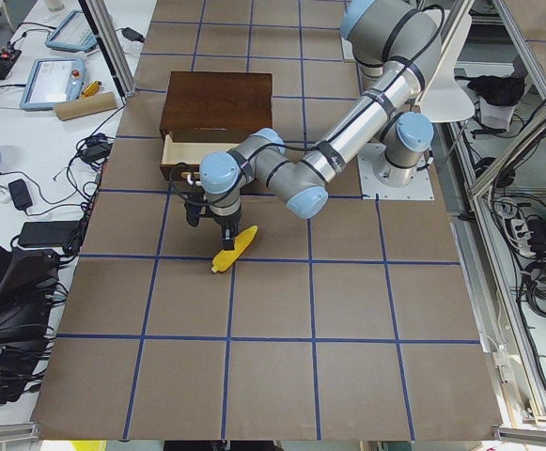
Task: Open drawer and put corn inside
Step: 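Release the handle and move the left gripper over the yellow corn, then lower the left gripper and grasp the yellow corn cob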
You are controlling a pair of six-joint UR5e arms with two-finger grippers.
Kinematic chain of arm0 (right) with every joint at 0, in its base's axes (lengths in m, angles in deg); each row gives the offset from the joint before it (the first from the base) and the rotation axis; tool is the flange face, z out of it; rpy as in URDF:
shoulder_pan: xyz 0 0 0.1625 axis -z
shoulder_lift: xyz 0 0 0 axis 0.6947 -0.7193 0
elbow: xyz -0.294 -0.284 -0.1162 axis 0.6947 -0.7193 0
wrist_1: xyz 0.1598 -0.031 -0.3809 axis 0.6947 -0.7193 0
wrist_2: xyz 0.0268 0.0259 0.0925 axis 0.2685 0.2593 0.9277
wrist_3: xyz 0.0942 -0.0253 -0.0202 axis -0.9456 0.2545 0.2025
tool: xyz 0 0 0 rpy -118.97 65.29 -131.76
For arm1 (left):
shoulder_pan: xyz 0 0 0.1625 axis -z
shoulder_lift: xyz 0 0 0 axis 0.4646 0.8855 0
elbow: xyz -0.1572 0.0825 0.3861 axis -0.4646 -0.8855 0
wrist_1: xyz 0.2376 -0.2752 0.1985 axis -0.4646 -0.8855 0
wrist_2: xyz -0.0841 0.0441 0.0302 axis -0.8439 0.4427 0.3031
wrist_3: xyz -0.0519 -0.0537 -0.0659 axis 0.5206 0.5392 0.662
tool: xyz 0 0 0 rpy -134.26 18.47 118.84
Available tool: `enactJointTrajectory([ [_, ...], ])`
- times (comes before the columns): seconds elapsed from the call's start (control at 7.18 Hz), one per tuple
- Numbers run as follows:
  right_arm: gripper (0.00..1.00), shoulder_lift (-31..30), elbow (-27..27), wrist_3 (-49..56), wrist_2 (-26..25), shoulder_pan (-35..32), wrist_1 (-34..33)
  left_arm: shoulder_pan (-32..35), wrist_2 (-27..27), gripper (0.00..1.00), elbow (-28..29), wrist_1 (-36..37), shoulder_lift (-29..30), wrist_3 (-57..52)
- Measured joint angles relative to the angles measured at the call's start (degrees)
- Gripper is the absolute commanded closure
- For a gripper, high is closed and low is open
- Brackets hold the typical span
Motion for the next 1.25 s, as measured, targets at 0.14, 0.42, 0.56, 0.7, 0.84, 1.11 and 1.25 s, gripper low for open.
enactJointTrajectory([
  [0.14,0.00,0.02,0.00,0.00,-0.01,0.00,0.00,-0.02,0.61,0.00,-0.53,2.33,1.66,-0.16],
  [0.42,0.00,0.00,0.00,0.00,0.01,0.00,0.00,-0.04,1.85,0.00,-1.12,5.32,4.58,-0.12],
  [0.56,0.00,0.00,0.00,0.00,-0.01,0.00,0.00,-0.04,2.03,0.00,-1.17,6.12,5.95,-0.11],
  [0.7,0.00,0.01,0.00,0.00,0.01,0.00,0.00,-0.04,2.24,0.00,-1.19,6.55,7.24,-0.12],
  [0.84,0.00,0.00,0.00,0.00,0.02,0.00,0.00,-0.04,2.53,0.00,-1.14,7.00,8.49,-0.09],
  [1.11,0.00,-0.01,0.00,0.00,0.01,0.00,0.00,-0.04,2.80,0.00,-1.08,9.18,10.49,-0.09],
  [1.25,0.00,0.02,0.00,0.00,-0.01,0.00,0.00,-0.04,2.80,0.00,-1.06,9.80,11.15,-0.11],
])
